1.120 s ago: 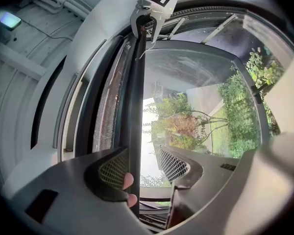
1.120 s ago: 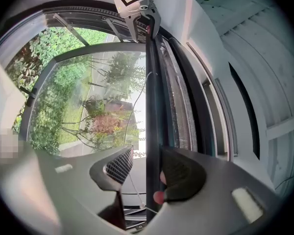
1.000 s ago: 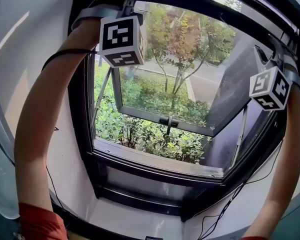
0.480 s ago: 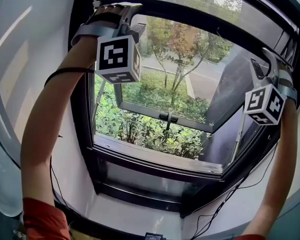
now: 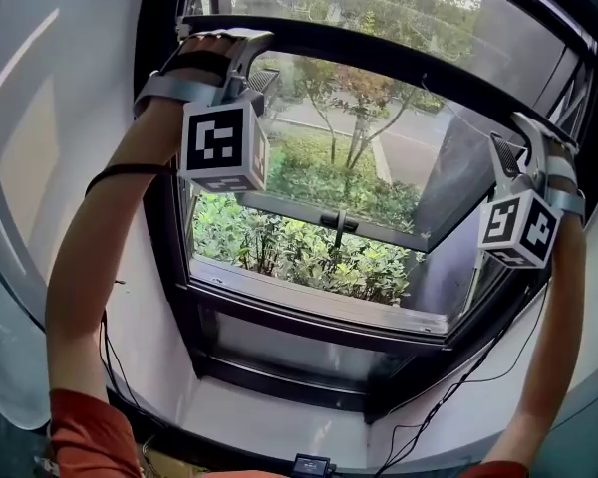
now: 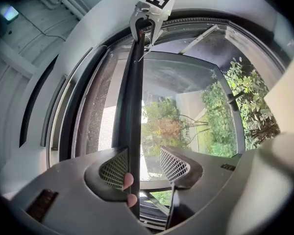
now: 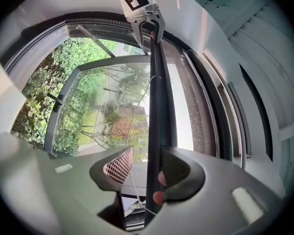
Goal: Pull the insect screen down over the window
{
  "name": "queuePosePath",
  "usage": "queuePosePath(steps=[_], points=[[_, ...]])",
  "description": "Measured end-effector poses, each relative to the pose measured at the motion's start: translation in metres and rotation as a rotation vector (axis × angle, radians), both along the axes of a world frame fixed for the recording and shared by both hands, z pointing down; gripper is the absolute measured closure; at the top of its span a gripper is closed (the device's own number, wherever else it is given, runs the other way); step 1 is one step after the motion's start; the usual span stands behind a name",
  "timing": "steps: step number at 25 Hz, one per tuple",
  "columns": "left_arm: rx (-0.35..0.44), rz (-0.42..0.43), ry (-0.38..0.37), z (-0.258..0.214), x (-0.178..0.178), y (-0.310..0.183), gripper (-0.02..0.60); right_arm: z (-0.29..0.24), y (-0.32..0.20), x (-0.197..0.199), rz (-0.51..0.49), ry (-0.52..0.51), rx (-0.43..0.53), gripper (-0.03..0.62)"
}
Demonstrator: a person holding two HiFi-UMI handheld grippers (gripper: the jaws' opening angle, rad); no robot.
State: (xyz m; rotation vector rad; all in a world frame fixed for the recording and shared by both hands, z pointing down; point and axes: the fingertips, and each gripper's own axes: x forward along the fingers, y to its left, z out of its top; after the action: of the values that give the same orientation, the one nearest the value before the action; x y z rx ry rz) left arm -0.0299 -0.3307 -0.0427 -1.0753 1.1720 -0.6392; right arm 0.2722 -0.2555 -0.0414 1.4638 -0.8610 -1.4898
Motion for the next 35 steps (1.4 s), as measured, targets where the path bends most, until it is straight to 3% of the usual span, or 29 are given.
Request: queuePosePath(steps=[12, 21, 27, 35], points=[[-0.032, 0.008, -0.015, 0.051, -0.001, 0.002, 0.377, 0.051, 0.003, -0.002, -0.028, -0.017, -0.062, 0.408], [-0.062, 0.047, 0.025, 0.082, -0.001, 0.004, 0.377, 0.084, 0.006, -0.004, -0.042, -0.043, -0.088, 0.408], [-0.077, 0.013, 0.004, 0.110, -0.002, 0.004, 0.377, 0.111, 0.007, -0.006, -0.047, -0.053, -0.113, 0.408], [-0.119, 0.041, 0.027, 0.147, -0.004, 0.008, 0.376, 0.149, 0.010, -0.009, -0.045, -0.087, -0.160, 0.408]])
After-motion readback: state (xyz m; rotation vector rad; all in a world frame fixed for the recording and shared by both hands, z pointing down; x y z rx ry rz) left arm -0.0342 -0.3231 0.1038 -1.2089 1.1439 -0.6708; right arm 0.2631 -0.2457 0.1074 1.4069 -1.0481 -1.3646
